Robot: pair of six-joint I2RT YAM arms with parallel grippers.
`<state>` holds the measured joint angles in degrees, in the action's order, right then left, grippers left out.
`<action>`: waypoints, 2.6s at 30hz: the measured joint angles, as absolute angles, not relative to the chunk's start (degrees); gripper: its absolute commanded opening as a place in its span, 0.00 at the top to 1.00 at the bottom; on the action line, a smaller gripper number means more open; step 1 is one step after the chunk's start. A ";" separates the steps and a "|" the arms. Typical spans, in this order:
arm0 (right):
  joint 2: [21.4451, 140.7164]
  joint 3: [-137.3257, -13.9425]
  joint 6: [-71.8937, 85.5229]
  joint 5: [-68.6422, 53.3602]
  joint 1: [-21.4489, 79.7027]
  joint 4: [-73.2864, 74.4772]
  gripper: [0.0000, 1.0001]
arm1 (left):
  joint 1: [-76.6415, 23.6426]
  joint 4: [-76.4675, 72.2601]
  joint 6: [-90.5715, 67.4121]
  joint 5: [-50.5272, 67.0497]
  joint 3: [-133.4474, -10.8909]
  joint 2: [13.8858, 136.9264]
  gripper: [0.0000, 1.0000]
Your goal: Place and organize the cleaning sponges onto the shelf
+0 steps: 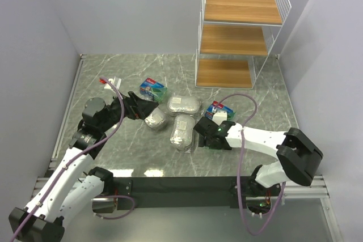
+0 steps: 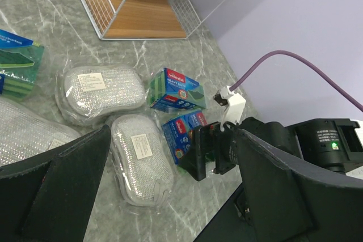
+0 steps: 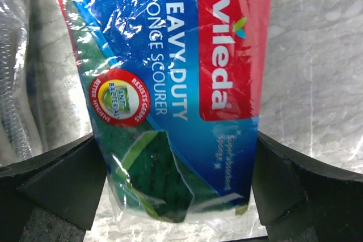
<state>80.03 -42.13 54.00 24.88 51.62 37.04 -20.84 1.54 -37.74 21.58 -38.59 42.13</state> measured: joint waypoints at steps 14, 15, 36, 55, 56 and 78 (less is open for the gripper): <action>82.59 -42.17 50.63 22.44 51.62 34.00 0.32 | -20.82 1.54 -37.71 21.58 -38.59 41.60 0.02; 82.13 -42.17 50.41 22.44 51.62 34.28 0.32 | -20.84 1.54 -37.71 21.58 -38.59 41.58 0.02; 72.20 -56.82 39.79 26.98 48.93 40.21 0.29 | -20.84 1.96 -37.71 21.56 -38.59 41.39 0.02; 93.80 -73.17 19.33 25.06 23.24 32.45 0.27 | -20.84 3.97 -37.50 21.12 -38.59 39.07 0.01; 94.63 -73.17 18.81 24.77 22.24 32.10 0.27 | -20.84 4.10 -37.47 21.12 -38.59 38.79 0.01; 112.05 -83.35 15.31 24.34 13.13 21.91 0.20 | -20.84 4.23 -37.50 21.12 -38.57 38.41 0.01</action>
